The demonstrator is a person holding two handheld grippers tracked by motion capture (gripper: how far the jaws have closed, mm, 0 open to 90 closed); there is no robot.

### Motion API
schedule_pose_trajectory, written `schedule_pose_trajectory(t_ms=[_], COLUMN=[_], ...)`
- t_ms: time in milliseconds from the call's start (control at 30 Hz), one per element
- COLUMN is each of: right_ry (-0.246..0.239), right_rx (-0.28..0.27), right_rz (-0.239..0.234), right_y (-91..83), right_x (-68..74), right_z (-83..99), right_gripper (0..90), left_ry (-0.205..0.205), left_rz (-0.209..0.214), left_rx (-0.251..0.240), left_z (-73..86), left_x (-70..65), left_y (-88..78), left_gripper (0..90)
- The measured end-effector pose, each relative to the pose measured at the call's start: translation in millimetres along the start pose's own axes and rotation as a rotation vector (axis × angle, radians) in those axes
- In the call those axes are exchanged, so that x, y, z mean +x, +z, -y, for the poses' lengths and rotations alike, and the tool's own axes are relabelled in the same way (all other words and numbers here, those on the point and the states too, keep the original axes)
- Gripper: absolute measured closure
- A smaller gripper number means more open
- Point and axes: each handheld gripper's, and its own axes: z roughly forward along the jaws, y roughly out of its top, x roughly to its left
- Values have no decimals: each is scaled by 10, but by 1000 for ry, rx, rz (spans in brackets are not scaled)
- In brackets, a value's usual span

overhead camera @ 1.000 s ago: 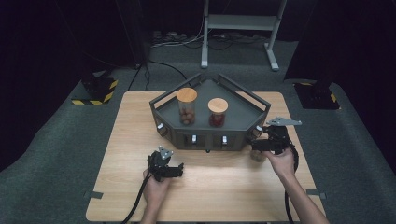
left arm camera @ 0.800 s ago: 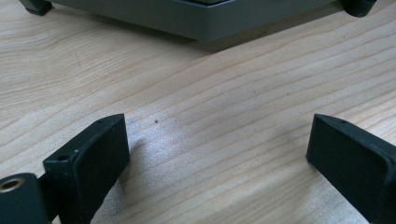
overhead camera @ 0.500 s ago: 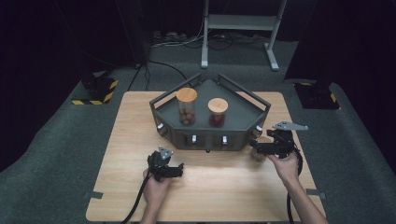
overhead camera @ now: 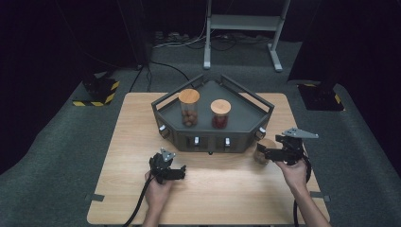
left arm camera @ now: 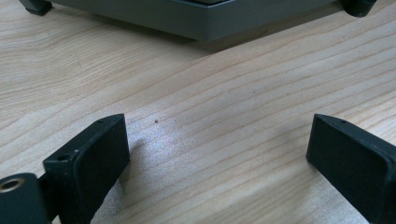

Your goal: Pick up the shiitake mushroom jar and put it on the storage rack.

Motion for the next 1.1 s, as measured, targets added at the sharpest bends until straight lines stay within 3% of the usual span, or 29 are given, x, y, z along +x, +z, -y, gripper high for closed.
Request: schedule_pose_trajectory(t_ms=[667, 1100], right_ry=[64, 74], right_rx=[2, 24], right_rz=[47, 64], right_y=[-73, -50], right_x=[-160, -149], right_z=[382, 603], right_gripper=[77, 77], left_ry=[0, 0], left_rz=[0, 0], left_rx=[0, 0], left_z=[0, 0], left_x=[0, 0], left_y=[0, 0], left_gripper=[59, 59])
